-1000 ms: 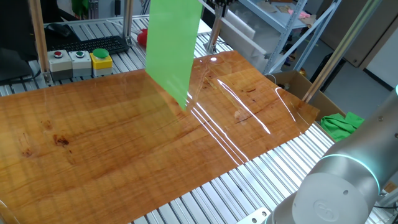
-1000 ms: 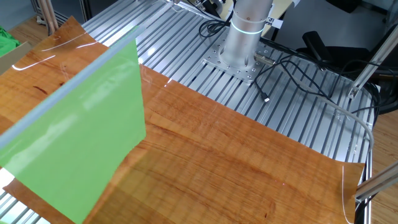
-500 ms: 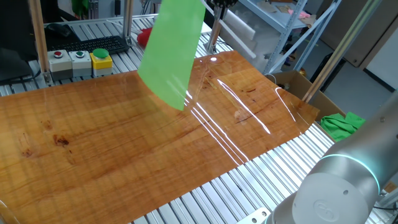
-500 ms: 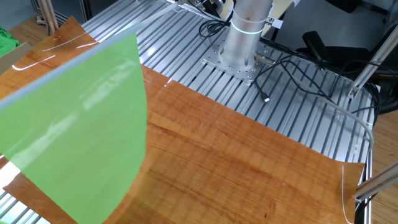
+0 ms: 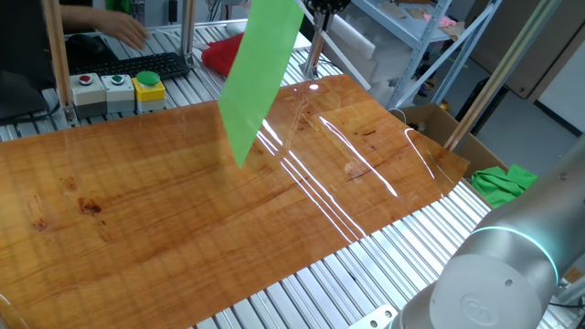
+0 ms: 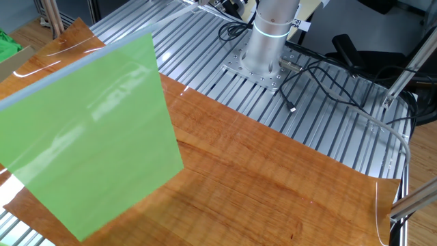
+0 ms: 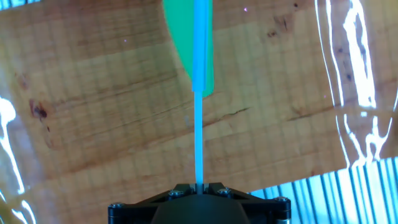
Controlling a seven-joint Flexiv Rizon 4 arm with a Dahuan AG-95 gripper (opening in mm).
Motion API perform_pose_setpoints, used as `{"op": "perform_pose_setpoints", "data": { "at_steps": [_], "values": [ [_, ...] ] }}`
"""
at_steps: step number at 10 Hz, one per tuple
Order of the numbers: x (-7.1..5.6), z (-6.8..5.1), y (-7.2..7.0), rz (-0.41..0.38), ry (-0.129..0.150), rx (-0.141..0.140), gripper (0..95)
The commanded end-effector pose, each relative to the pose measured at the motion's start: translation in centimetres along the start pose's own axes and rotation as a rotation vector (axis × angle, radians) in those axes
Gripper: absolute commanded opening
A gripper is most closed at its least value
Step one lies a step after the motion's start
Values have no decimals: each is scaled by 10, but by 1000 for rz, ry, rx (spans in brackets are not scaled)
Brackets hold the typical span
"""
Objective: Wave the flag
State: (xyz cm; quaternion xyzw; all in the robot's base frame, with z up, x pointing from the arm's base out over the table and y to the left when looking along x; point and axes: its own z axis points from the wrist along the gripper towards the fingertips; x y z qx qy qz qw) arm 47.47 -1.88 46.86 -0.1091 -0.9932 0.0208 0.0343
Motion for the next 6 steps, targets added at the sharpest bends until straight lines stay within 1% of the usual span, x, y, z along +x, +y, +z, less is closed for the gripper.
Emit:
{"op": "perform_pose_setpoints", "data": {
  "at_steps": [1, 6],
  "values": [
    [2, 0, 1, 30, -5, 24, 0],
    [2, -1, 1, 38, -2, 28, 0]
  ]
}}
